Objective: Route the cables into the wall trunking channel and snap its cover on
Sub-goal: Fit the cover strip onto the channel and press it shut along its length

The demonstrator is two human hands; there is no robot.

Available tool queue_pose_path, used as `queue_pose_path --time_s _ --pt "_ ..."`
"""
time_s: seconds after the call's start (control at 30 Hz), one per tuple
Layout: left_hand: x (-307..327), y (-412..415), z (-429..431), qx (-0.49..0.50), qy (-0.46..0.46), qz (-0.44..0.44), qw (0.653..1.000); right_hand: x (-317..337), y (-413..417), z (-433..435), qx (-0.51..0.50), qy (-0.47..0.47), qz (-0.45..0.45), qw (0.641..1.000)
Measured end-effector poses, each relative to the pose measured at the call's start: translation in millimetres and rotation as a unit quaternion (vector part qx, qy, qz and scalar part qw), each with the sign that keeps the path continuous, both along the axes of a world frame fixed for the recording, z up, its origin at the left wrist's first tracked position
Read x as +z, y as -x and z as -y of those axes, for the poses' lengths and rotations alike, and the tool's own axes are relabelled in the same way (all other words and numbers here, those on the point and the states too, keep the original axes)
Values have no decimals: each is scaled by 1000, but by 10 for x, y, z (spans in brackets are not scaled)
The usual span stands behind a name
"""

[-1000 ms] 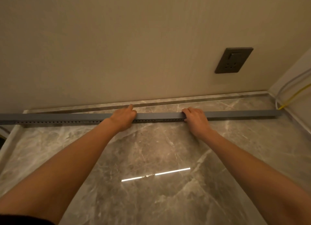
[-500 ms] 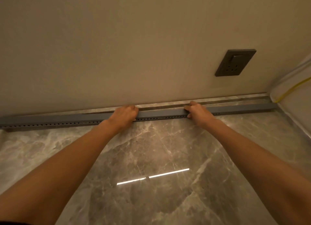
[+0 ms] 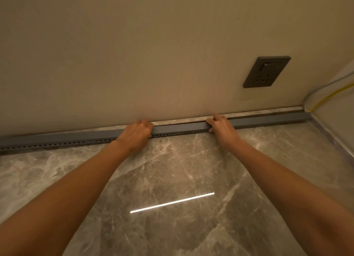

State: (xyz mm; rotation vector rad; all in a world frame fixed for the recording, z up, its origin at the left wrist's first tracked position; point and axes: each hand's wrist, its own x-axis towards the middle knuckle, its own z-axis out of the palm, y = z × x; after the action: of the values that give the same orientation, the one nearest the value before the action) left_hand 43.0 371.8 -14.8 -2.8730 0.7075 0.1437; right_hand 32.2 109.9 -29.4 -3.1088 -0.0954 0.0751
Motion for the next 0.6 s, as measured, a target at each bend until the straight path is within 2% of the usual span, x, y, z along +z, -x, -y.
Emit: queue_pose_path --time_s 0.2,0.33,0.6 --pt "22 97 344 3 -11 37 999 49 62 177 -49 -18 10 999" --pt "29 102 877 -14 10 31 999 61 166 628 -102 -26 23 994" --pt "23 46 2024 -11 43 12 999 87 185 1590 -124 -34 24 991"
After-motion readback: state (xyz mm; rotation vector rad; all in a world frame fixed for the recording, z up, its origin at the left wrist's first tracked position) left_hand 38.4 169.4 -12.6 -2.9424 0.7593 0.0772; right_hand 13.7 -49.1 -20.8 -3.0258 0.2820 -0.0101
